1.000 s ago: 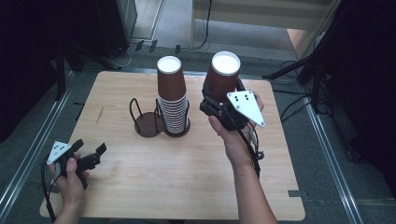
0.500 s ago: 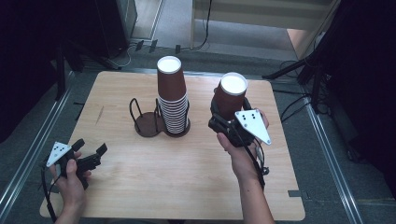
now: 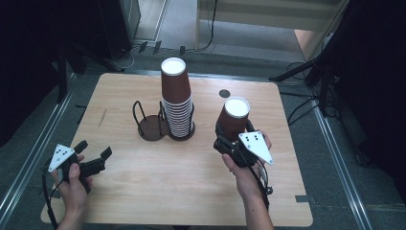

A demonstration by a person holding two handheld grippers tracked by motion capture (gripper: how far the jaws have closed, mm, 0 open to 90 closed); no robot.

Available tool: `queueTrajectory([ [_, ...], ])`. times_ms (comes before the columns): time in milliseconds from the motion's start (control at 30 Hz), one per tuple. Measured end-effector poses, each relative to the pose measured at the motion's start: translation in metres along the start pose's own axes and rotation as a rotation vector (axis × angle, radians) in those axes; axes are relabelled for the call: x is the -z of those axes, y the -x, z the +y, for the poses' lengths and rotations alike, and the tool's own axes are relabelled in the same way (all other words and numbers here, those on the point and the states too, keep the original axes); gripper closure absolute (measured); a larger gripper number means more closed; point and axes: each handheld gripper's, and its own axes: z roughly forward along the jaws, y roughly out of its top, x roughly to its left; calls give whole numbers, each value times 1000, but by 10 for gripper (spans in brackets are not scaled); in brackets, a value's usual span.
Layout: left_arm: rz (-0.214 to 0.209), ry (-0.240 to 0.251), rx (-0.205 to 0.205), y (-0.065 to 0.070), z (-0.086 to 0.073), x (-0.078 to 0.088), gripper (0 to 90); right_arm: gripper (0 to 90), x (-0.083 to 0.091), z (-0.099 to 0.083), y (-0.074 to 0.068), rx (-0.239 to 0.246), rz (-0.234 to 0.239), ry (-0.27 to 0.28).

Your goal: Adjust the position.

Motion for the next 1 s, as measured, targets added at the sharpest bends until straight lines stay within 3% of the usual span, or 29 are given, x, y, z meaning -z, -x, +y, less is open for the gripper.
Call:
queueTrajectory([
  [300,-80,29,-48,30,22,-3,23,128,5,-16,0,17,-5,-19],
  [733,-183,56,-117,78,51,-23,23,128,6,-42,-1,64,13,-45],
  [800,-203,52,-139,84,53,-25,23,128,7,-44,-3,72,21,-41],
  [1000,-253,43,-153,94,50,-31,23,128,8,-50,-7,96,31,-44],
])
